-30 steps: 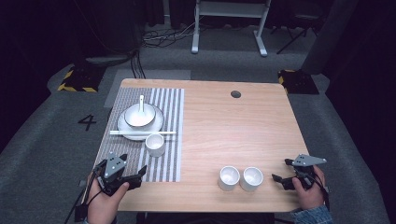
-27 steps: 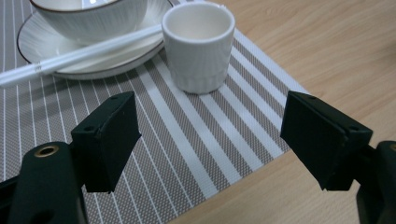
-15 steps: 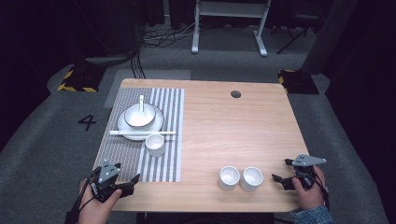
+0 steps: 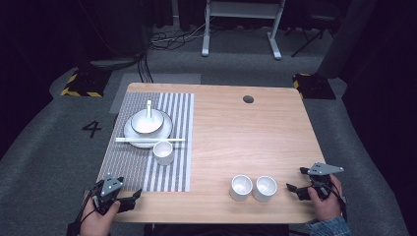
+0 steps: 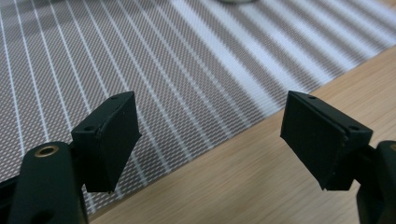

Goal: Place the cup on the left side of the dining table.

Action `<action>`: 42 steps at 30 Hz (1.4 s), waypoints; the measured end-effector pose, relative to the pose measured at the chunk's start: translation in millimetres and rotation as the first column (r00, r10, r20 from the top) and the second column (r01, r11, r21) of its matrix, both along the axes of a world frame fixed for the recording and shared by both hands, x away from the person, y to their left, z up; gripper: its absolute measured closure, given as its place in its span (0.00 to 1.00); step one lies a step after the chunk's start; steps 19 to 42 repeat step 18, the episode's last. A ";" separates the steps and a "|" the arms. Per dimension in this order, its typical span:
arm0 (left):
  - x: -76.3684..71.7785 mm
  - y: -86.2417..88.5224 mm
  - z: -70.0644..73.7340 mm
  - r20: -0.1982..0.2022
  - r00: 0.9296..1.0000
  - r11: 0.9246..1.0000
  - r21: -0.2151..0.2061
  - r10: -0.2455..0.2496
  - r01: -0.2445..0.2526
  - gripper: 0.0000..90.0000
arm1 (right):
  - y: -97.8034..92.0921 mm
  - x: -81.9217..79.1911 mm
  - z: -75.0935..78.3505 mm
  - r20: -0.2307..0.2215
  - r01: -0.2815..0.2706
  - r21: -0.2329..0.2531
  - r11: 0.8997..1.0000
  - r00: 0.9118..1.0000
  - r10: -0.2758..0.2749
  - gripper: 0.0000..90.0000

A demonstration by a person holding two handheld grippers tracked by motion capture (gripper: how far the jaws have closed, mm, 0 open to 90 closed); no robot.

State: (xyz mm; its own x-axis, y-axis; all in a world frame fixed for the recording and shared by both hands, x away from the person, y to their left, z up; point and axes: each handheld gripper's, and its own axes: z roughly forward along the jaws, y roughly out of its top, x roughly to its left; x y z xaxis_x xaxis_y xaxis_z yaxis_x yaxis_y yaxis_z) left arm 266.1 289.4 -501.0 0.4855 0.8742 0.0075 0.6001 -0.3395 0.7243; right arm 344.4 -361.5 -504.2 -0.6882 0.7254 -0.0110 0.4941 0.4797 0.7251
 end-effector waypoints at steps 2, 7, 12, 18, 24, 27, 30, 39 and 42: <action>0.7 4.1 -5.3 0.000 1.000 1.000 0.018 0.017 -0.017 0.21 | 0.0 0.0 0.0 0.000 0.000 0.000 1.000 1.000 0.000 0.10; 0.7 9.3 -9.6 0.006 0.999 0.999 -0.025 0.046 -0.046 0.17 | 0.0 0.1 0.0 0.000 0.000 0.000 1.000 1.000 0.000 0.10; -2.2 7.7 -13.9 0.034 0.997 0.997 -0.050 0.063 -0.061 0.15 | 0.0 0.0 0.0 0.000 0.000 0.000 1.000 1.000 0.000 0.10; -2.3 7.7 -14.0 0.035 0.997 0.997 -0.051 0.064 -0.062 0.15 | -0.1 0.3 -0.1 0.000 -0.002 0.000 1.000 1.000 0.002 0.10; -2.3 7.7 -14.0 0.035 0.997 0.997 -0.051 0.064 -0.062 0.15 | -0.1 0.3 -0.1 0.000 -0.002 0.000 1.000 1.000 0.002 0.10; -2.3 7.7 -14.0 0.035 0.997 0.997 -0.051 0.064 -0.062 0.15 | -0.1 0.3 -0.1 0.000 -0.002 0.000 1.000 1.000 0.002 0.10; -2.3 7.7 -14.0 0.035 0.997 0.997 -0.051 0.064 -0.062 0.15 | -0.1 0.3 -0.1 0.000 -0.002 0.000 1.000 1.000 0.002 0.10; -2.3 7.7 -14.0 0.035 0.997 0.997 -0.051 0.064 -0.062 0.15 | -0.1 0.3 -0.1 0.000 -0.002 0.000 1.000 1.000 0.002 0.10; -2.3 7.7 -14.0 0.035 0.997 0.997 -0.051 0.064 -0.062 0.15 | -0.1 0.3 -0.1 0.000 -0.002 0.000 1.000 1.000 0.002 0.10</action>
